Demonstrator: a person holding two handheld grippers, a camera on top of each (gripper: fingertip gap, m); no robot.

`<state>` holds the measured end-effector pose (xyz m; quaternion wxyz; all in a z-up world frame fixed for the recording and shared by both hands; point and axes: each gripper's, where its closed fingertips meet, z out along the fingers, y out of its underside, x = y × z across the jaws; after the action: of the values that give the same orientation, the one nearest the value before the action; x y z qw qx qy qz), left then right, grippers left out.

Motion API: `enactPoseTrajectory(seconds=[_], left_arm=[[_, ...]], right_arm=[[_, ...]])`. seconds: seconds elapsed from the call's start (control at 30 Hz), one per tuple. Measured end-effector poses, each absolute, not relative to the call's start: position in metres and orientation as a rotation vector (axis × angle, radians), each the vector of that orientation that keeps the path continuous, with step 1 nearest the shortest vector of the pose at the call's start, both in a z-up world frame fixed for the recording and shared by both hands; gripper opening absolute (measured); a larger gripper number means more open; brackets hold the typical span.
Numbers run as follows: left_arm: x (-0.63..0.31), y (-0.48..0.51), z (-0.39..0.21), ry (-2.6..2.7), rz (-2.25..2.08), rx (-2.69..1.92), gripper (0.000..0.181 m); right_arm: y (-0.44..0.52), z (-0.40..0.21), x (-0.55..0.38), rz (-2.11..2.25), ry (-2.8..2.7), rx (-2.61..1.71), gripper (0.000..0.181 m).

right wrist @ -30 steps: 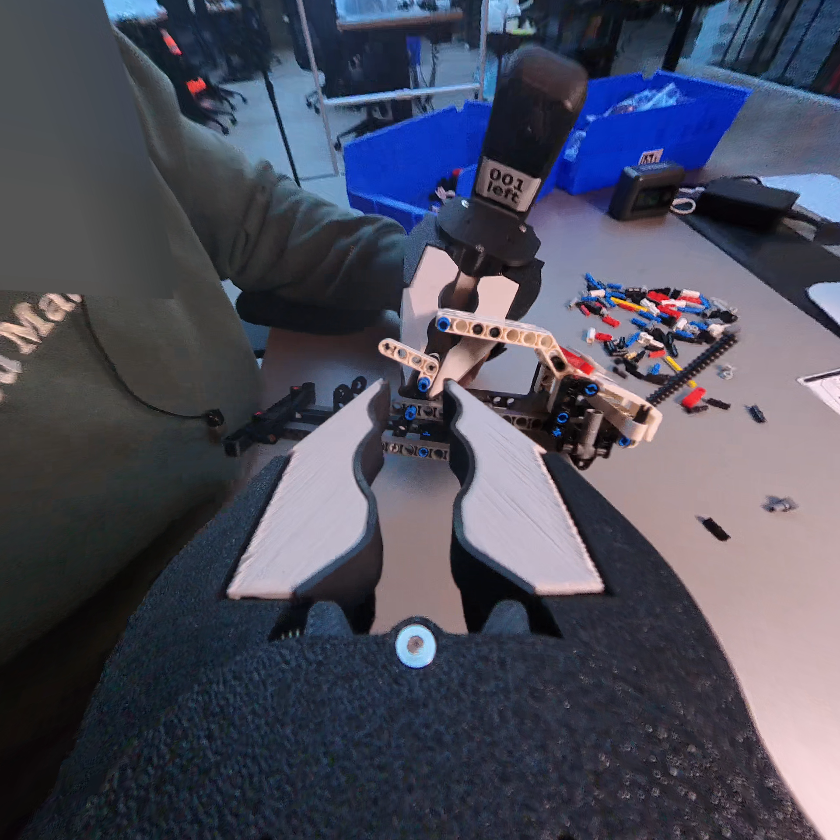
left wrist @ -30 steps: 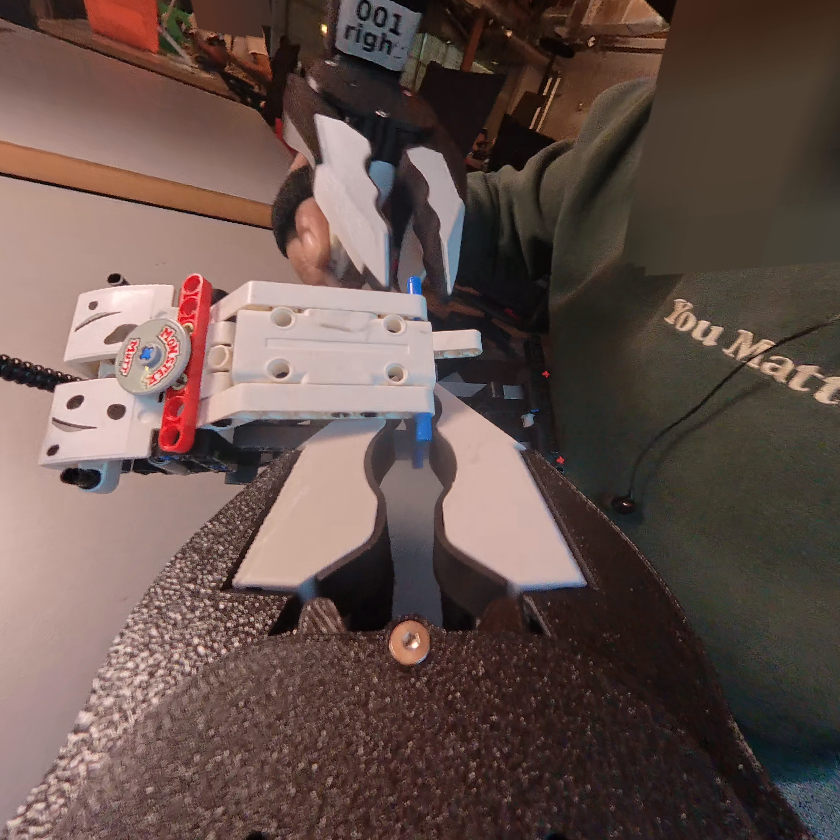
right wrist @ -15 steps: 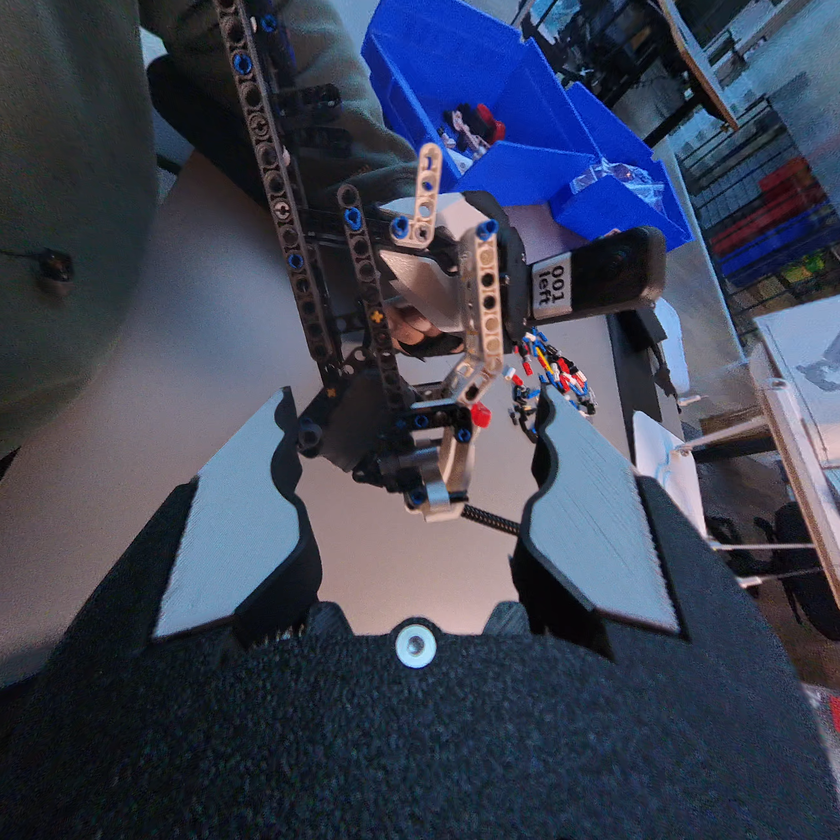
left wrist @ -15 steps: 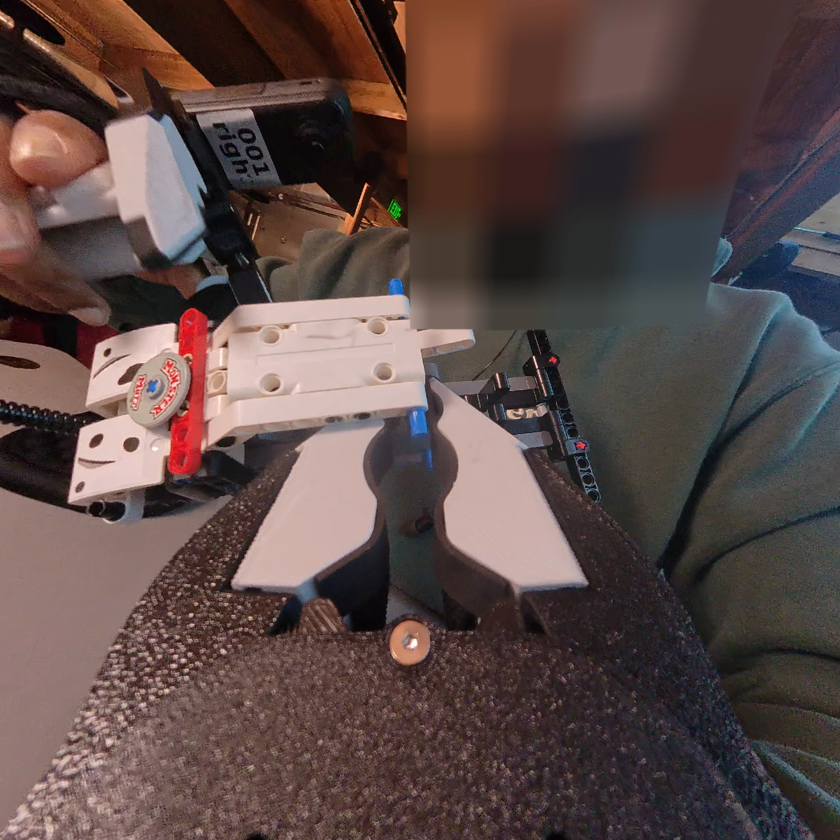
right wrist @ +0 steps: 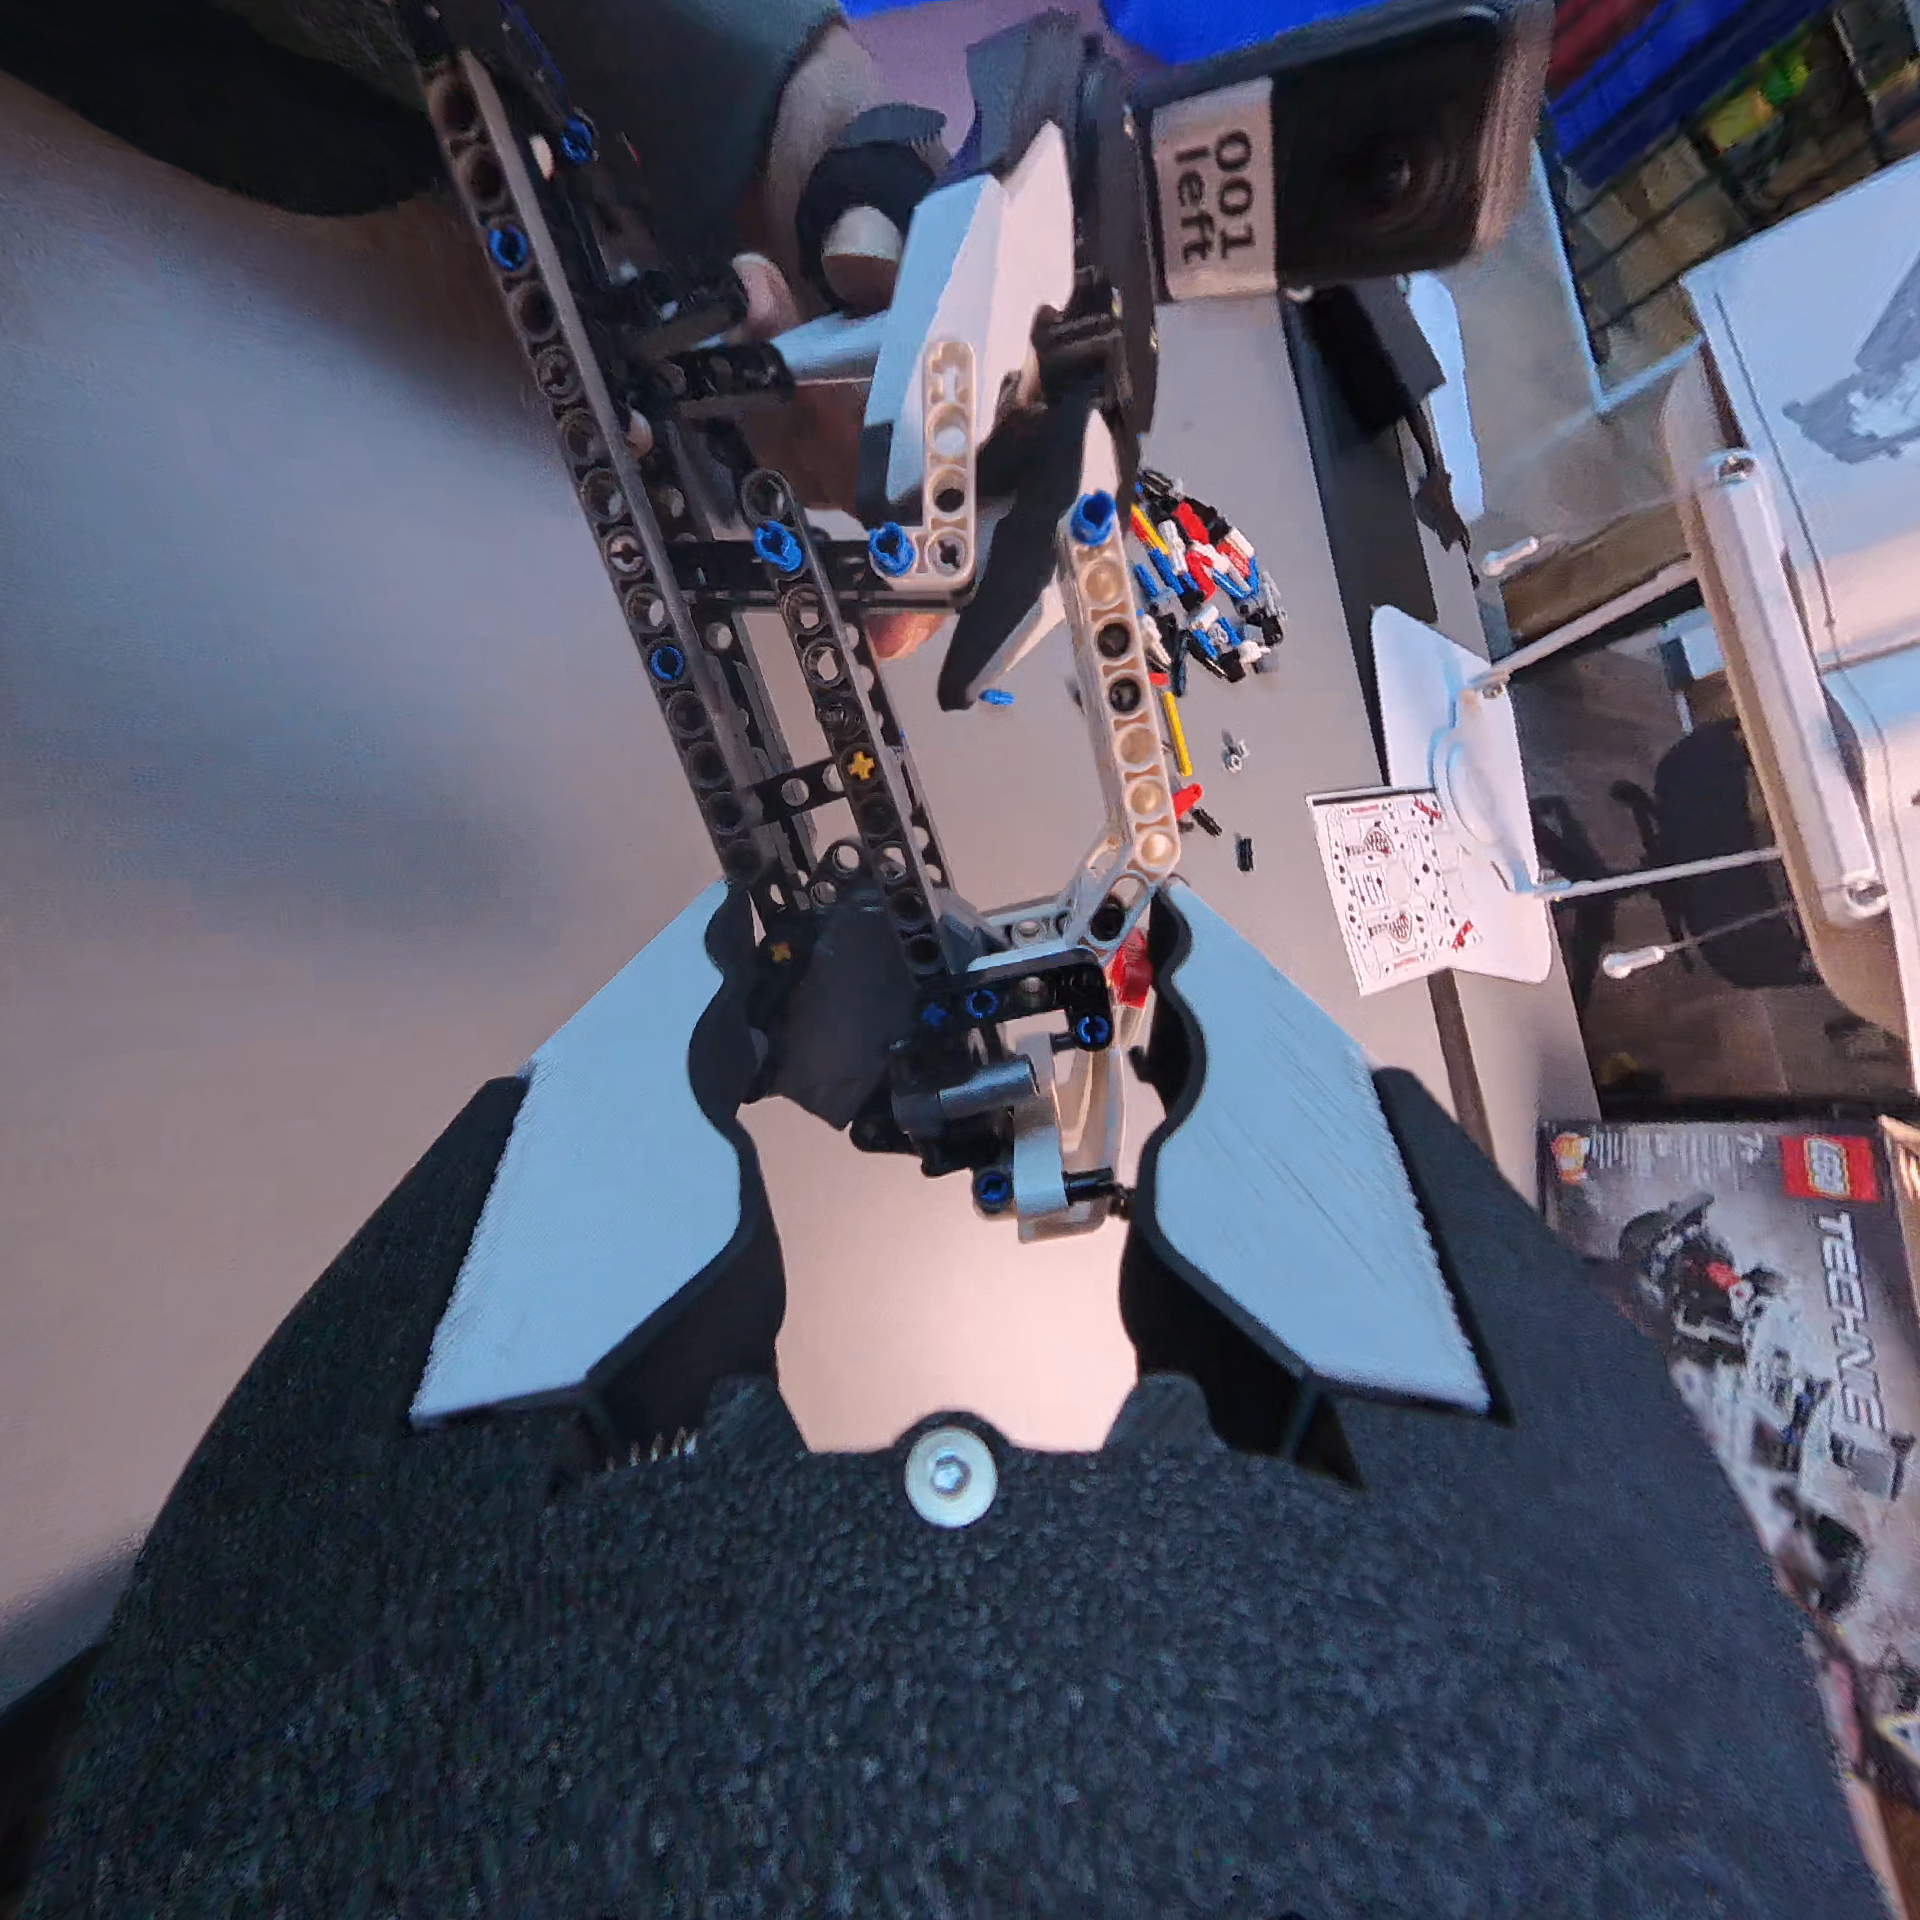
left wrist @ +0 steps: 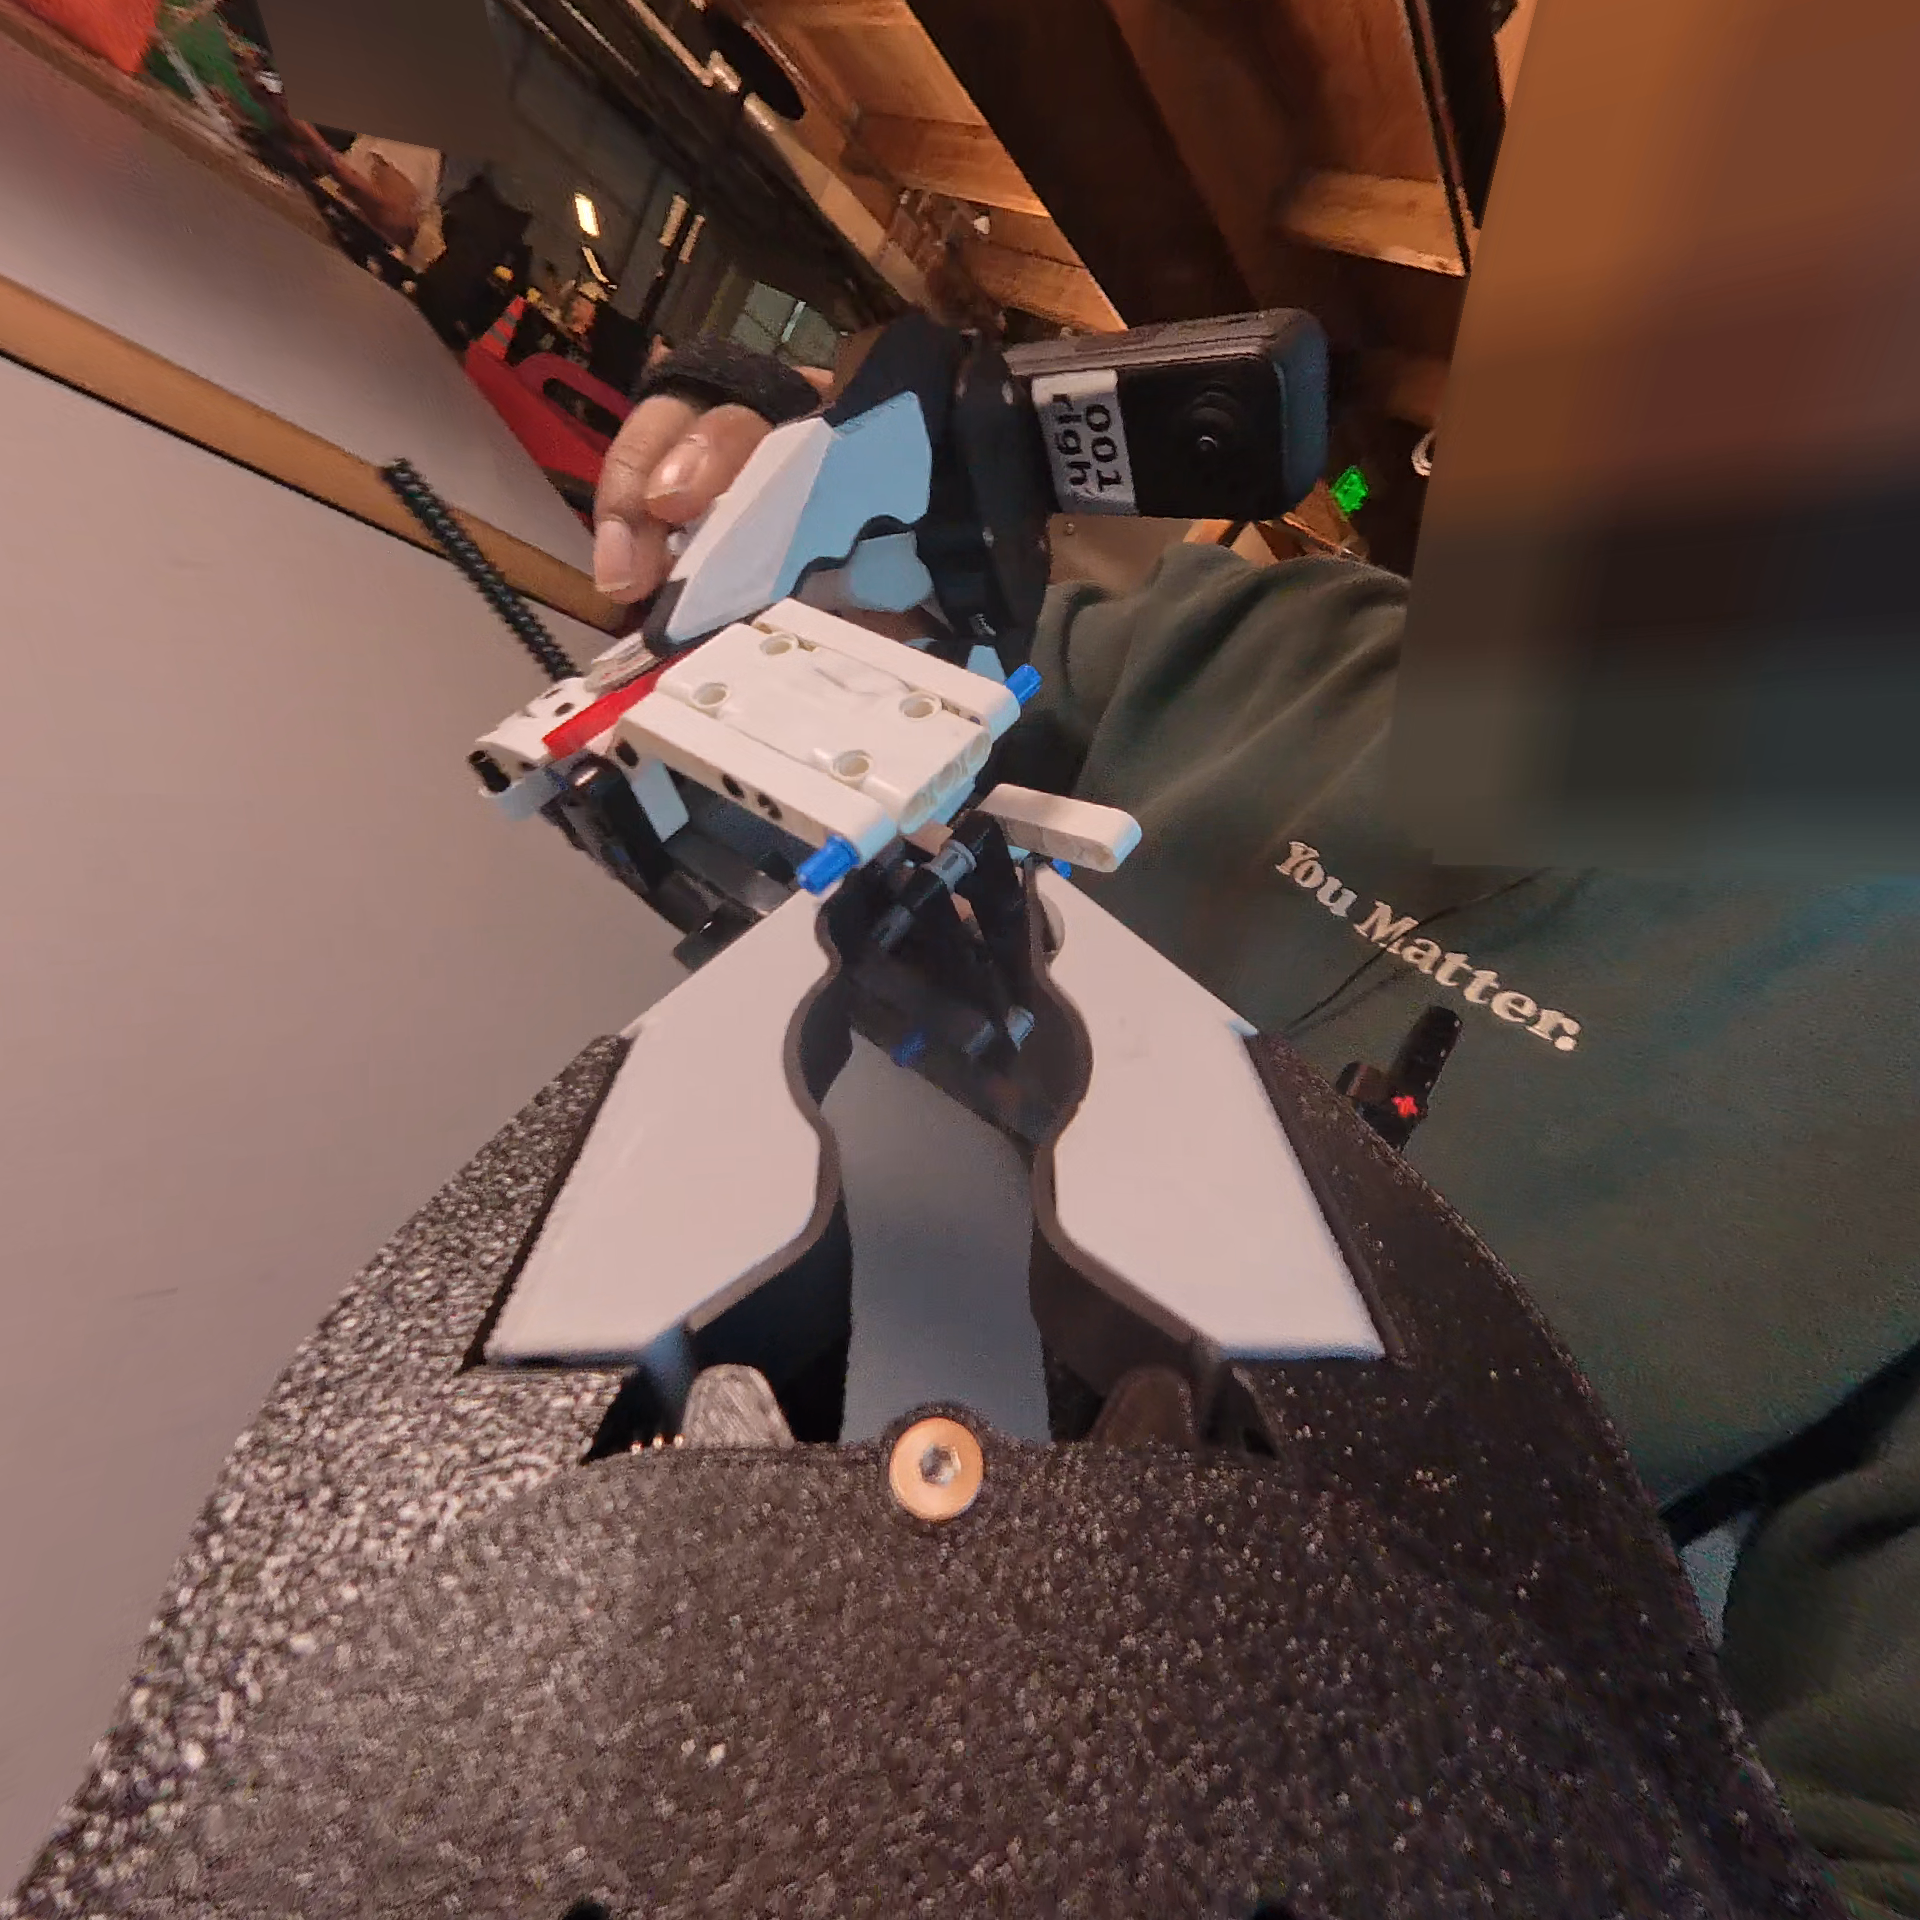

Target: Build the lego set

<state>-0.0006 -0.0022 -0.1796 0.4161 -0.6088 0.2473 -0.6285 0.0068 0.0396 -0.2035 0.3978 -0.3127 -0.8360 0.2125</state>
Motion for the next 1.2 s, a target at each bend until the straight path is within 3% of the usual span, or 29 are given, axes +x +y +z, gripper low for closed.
enactPoseTrajectory(seconds=[0.43,0.8,0.9,1.0,1.2], left_arm=[[-0.042,0.034,-0.204,0.368,-1.248,-1.816,0.060],[-0.018,0.000,-0.244,0.752,-0.656,-2.168,0.086],[-0.013,-0.002,-0.263,0.814,-0.539,-2.259,0.087],[-0.022,0.005,-0.281,0.861,-0.340,-2.313,0.075],[-0.037,0.022,-0.280,0.787,-0.236,-2.270,0.066]], right_arm=[[0.066,-0.260,0.013,0.459,-2.050,-1.160,0.075],[0.066,-0.264,0.007,0.420,-2.040,-1.110,0.077],[0.067,-0.264,0.006,0.432,-2.030,-1.119,0.077],[0.068,-0.262,0.003,0.411,-2.004,-1.077,0.077],[0.084,-0.252,-0.009,0.212,-1.862,-0.852,0.075]])
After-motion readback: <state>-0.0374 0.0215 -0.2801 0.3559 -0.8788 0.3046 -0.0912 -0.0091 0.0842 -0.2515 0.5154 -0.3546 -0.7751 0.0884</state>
